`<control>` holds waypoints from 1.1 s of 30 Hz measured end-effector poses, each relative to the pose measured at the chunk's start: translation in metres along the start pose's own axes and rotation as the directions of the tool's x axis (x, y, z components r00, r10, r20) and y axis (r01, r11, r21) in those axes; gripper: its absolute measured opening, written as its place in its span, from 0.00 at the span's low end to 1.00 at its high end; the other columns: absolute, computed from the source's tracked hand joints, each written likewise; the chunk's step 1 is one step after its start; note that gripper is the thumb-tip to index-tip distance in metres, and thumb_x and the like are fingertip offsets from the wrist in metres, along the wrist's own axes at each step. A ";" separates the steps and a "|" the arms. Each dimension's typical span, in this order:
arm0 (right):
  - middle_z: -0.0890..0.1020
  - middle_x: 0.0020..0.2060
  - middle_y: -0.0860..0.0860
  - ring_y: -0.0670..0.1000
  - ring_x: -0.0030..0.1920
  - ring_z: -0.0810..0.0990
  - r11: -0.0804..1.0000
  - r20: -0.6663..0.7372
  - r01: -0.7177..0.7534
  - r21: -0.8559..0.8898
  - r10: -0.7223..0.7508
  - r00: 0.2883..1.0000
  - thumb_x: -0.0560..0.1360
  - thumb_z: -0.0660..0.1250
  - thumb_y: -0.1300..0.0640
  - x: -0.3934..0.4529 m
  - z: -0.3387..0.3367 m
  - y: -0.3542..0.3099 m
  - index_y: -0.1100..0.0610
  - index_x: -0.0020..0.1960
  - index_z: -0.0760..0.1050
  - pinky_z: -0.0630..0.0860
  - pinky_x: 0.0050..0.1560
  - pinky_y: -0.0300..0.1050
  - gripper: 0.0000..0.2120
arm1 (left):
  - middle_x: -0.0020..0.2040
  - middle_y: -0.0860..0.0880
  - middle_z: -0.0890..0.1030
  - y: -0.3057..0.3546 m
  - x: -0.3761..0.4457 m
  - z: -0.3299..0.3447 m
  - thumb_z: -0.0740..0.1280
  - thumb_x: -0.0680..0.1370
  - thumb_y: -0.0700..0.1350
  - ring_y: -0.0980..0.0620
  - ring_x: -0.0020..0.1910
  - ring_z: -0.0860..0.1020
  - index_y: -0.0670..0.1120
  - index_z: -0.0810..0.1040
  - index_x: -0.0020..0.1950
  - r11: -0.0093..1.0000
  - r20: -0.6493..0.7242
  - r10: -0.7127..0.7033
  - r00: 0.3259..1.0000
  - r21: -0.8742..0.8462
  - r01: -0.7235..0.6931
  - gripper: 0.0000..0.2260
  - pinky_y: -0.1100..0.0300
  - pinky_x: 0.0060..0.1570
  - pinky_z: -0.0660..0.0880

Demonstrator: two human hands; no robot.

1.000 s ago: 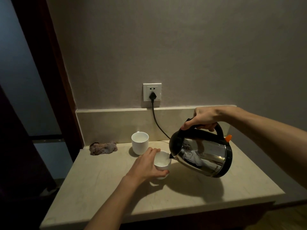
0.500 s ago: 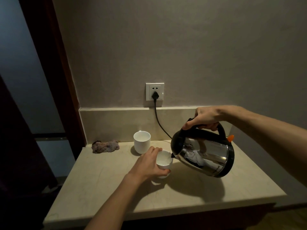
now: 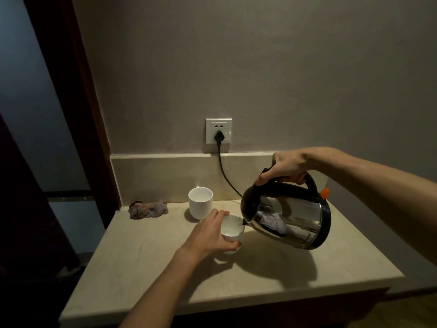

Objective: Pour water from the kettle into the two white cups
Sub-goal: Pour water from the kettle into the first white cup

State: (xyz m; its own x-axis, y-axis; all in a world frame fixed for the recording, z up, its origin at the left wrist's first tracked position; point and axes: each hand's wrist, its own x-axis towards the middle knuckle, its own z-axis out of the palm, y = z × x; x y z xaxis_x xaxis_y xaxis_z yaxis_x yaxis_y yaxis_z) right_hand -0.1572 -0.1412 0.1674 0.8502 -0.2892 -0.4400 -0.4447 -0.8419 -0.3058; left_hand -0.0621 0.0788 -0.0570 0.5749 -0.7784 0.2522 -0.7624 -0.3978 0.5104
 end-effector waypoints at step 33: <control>0.72 0.26 0.49 0.47 0.24 0.69 0.999 0.009 -0.003 -0.044 0.003 1.000 0.73 0.70 0.36 0.003 -0.003 -0.009 0.56 0.37 0.79 0.67 0.27 0.39 0.22 | 0.60 0.55 0.72 0.002 -0.001 0.000 0.73 0.65 0.67 0.53 0.56 0.74 0.51 0.67 0.74 1.000 -0.012 -0.006 1.000 -0.009 0.006 0.42 0.56 0.54 0.76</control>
State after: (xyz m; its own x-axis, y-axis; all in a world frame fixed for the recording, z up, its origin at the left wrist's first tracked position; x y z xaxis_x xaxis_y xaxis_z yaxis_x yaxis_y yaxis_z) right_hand -0.1501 -0.1360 0.1716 0.8461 -0.2878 -0.4486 -0.4343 -0.8603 -0.2671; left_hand -0.0641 0.0793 -0.0561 0.5832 -0.7698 0.2593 -0.7563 -0.3981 0.5192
